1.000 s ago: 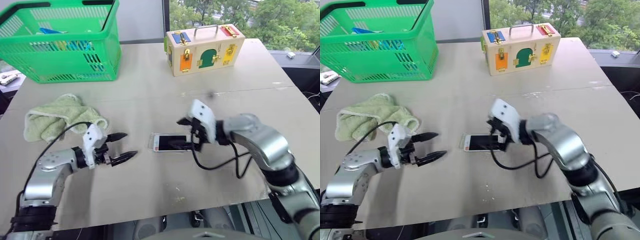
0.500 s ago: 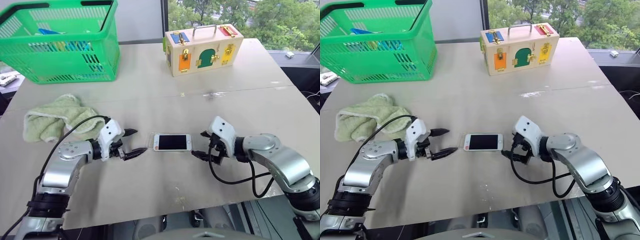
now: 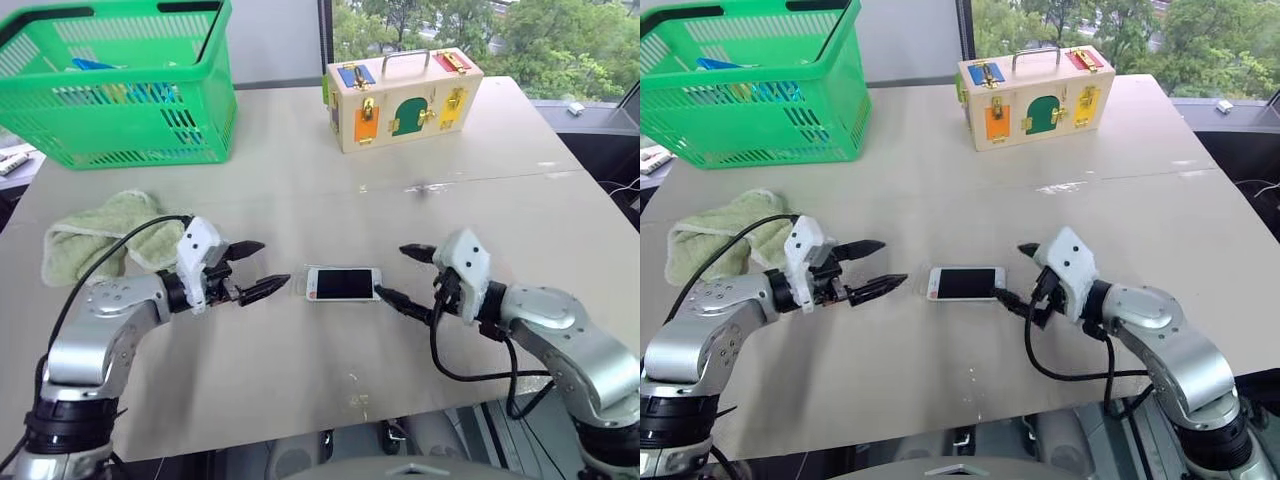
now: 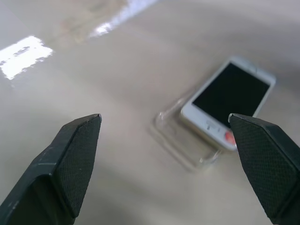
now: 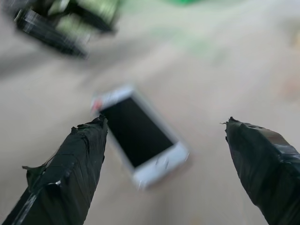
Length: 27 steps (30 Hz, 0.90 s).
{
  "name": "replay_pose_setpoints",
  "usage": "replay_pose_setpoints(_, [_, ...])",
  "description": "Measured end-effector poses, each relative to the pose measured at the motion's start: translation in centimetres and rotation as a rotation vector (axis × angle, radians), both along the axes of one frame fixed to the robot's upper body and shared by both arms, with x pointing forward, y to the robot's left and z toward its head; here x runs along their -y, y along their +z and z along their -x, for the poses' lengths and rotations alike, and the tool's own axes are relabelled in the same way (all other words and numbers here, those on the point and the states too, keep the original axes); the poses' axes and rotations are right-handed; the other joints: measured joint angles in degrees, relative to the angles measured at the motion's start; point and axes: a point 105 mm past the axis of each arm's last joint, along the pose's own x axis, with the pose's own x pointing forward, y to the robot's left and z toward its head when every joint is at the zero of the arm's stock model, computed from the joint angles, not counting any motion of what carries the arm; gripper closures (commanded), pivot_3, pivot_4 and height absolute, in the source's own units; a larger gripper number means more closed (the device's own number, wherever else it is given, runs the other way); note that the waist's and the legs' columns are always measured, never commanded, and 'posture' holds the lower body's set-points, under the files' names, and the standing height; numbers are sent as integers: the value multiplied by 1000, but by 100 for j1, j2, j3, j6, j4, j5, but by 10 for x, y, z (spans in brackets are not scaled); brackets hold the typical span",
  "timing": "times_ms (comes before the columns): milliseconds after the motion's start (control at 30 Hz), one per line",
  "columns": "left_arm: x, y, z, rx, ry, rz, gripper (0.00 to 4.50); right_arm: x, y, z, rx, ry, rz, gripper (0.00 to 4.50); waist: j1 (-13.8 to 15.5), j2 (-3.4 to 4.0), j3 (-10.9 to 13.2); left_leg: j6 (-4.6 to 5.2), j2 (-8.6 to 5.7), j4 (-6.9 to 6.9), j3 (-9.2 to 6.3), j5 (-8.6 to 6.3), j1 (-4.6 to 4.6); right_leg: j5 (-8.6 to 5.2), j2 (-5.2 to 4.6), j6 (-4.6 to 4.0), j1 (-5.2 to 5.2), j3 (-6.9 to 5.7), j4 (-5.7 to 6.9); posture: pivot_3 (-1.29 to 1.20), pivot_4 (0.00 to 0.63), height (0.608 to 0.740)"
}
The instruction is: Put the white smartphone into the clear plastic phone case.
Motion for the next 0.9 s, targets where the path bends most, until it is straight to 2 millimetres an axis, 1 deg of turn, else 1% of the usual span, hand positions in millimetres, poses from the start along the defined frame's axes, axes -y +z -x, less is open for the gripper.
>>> replay_pose_setpoints(100, [-2, -4, 8, -23, 83, -19, 0, -3, 6, -4, 24, -77, -60, 164, 3, 0, 0, -5, 0, -1, -2, 3, 1, 0, 1, -1, 0, 0, 2, 0, 150, 740])
replay_pose_setpoints(167, [-1, -4, 12, -29, 115, -31, 0, -5, 7, -1, 24, -96, -76, 164, 18, 0, 0, -7, 0, -2, -4, 4, 0, -1, 1, -1, 0, -1, 1, 0, 150, 740])
replay_pose_setpoints(233, [-5, -1, 13, -23, 158, -41, 0, -7, 5, 5, 19, -100, -82, 164, 24, 0, 0, -7, -1, -2, -5, 4, 0, -1, 1, -2, 0, -1, 0, 0, 150, 740])
replay_pose_setpoints(300, [-12, -1, 13, -25, 202, -47, 0, -8, 0, 11, 6, -96, -69, 164, 22, 1, 0, -6, -2, -1, -4, 4, 2, -1, 1, -3, 1, -1, -1, 0, 150, 740])
replay_pose_setpoints(400, [-15, -2, 11, -19, 247, -35, 0, -2, -6, 14, 2, -115, -37, 164, 23, 0, 0, -6, -4, 0, -3, 3, 4, -11, 0, -19, 3, -1, 0, 0, 150, 740])
replay_pose_setpoints(500, [-17, 0, 5, -7, 281, -22, 0, 1, -5, 14, 17, -142, -31, 164, 29, -1, -1, -9, -3, 0, -9, 6, 5, -10, 3, -19, 4, -4, 3, 0, 150, 740])
replay_pose_setpoints(600, [-21, -4, 1, -6, 288, -43, 0, 5, -5, 13, 29, -165, -17, 164, 25, 0, -1, -10, -3, -2, -8, 7, 7, -10, 6, -20, 4, -3, 3, 0, 150, 740])
replay_pose_setpoints(633, [-21, -11, 1, -24, 283, -55, 0, 6, -6, 12, 35, -173, -2, 164, 10, -1, -1, -10, -3, -3, -8, 7, 5, -9, 8, -18, 3, -2, 1, 0, 150, 740])
replay_pose_setpoints(733, [-20, -20, 1, -49, 249, -75, 0, 7, -6, 10, 47, -179, 7, 164, 8, -1, -1, -10, -3, -3, -7, 6, 4, -9, 9, -18, 3, -2, -1, 0, 150, 740])
replay_pose_setpoints(833, [-15, -29, 6, -63, 172, -92, 0, 4, -6, 6, 58, -134, 24, 164, 6, -1, -1, -10, -3, -3, -5, 6, 5, -11, 5, -22, 3, -1, -2, 0, 150, 740])
replay_pose_setpoints(900, [-17, -37, 7, -83, 137, -112, 0, 2, -6, 6, 60, -111, 33, 164, 9, -1, -1, -10, -3, -3, -7, 6, 5, -12, 6, -23, 3, -4, -1, 0, 150, 740])
